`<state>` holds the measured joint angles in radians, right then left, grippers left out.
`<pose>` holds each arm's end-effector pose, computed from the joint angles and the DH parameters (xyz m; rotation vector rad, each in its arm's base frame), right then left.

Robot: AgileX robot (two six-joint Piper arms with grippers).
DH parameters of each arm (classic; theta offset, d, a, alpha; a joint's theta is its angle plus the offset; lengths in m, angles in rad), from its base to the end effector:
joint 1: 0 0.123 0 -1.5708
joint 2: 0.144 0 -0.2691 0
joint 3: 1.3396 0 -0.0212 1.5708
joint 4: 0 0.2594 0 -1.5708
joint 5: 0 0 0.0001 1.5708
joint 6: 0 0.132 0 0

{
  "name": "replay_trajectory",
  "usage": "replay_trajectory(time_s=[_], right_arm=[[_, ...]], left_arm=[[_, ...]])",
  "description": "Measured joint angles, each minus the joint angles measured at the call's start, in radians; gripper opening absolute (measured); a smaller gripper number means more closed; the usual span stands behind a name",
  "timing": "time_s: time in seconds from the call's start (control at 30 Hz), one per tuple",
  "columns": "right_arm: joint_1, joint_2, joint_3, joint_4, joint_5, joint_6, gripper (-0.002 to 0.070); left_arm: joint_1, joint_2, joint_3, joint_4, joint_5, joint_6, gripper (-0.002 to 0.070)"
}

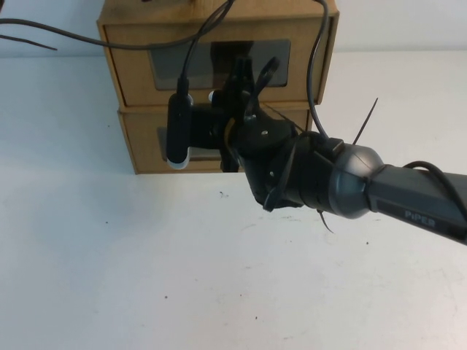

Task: Open the shoe box
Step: 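Pull the top drawer of the cardboard box fully open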

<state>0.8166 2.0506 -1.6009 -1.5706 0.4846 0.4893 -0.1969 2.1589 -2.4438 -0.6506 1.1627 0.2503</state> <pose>0.3985 0.3342 0.2278 -1.3663 1.3812 -0.6436 0.4736 -0.1693 0.3664 0.4845 2.1971 -0.7953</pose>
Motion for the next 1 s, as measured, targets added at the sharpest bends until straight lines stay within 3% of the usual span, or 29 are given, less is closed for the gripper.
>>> replay_trajectory(time_s=[0.43,1.0], right_arm=[[0.027,-0.083,0.041,0.25,0.051,-0.135,0.0006],[0.086,-0.169,0.117,0.37,0.115,-0.153,0.0004]], left_arm=[[-0.003,-0.002,0.0,-0.014,0.045,-0.017,-0.0005],[-0.003,-0.002,0.0,-0.003,0.051,-0.019,-0.0005]])
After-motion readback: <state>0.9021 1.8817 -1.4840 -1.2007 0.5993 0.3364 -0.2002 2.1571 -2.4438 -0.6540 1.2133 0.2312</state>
